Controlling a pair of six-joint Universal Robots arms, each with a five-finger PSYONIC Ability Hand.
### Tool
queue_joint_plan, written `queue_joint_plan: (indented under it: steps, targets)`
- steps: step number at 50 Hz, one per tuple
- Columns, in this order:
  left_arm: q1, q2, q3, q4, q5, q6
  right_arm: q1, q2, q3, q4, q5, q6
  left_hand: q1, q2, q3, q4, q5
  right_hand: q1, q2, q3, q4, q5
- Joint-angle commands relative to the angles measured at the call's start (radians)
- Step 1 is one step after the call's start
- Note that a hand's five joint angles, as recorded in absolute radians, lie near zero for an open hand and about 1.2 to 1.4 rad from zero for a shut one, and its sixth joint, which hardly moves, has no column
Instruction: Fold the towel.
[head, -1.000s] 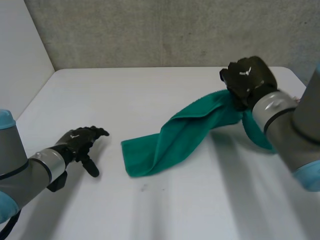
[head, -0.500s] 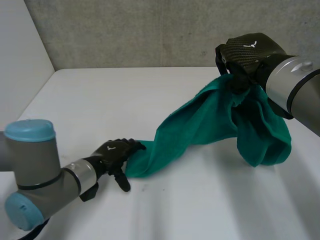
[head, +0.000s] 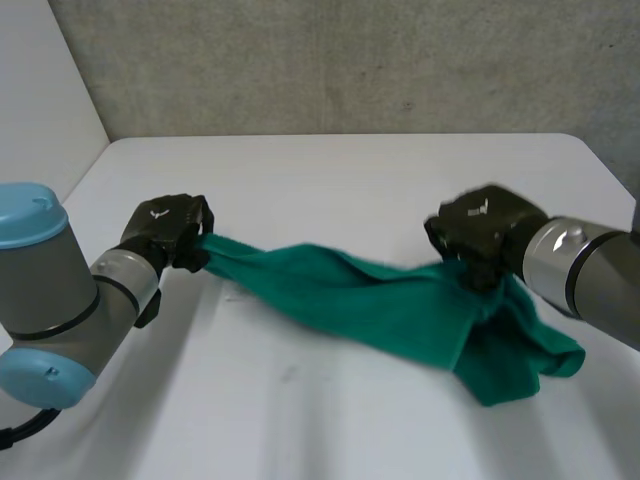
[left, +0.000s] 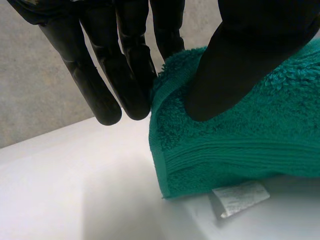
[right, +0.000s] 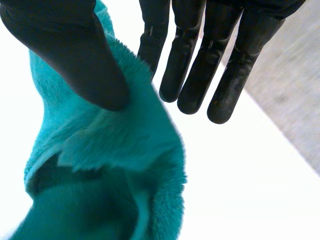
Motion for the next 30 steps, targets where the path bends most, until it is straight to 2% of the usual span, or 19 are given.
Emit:
queue_joint_plan:
  steps: [1, 6, 12, 15, 30]
  targets:
    - [-0.009, 0.003, -0.055, -0.005, 0.027, 0.017, -0.057, 0.078, 0.010, -0.041, -0.012, 0.128, 0.241, 0.205, 0.210, 0.206, 0.271, 0.106, -0.071, -0.083, -0.084, -0.075]
    - [-0.018, 0.005, -0.066, -0.005, 0.027, 0.015, -0.057, 0.076, 0.082, -0.131, -0.013, 0.234, 0.241, 0.205, 0.210, 0.206, 0.271, 0.030, -0.148, -0.160, -0.160, -0.152]
    - [-0.024, 0.005, -0.069, -0.006, 0.027, 0.015, -0.060, 0.078, 0.158, -0.186, -0.024, 0.239, 0.241, 0.205, 0.210, 0.206, 0.271, -0.260, -0.437, -0.450, -0.450, -0.442]
    - [-0.015, 0.005, -0.077, -0.006, 0.027, 0.015, -0.061, 0.078, 0.178, -0.199, -0.027, 0.239, 0.241, 0.205, 0.210, 0.206, 0.271, -0.328, -0.506, -0.518, -0.518, -0.510]
    - [-0.012, 0.005, -0.097, -0.005, 0.027, 0.017, -0.050, 0.139, 0.153, -0.233, -0.026, 0.400, 0.241, 0.205, 0.210, 0.206, 0.271, -0.317, -0.494, -0.506, -0.507, -0.498]
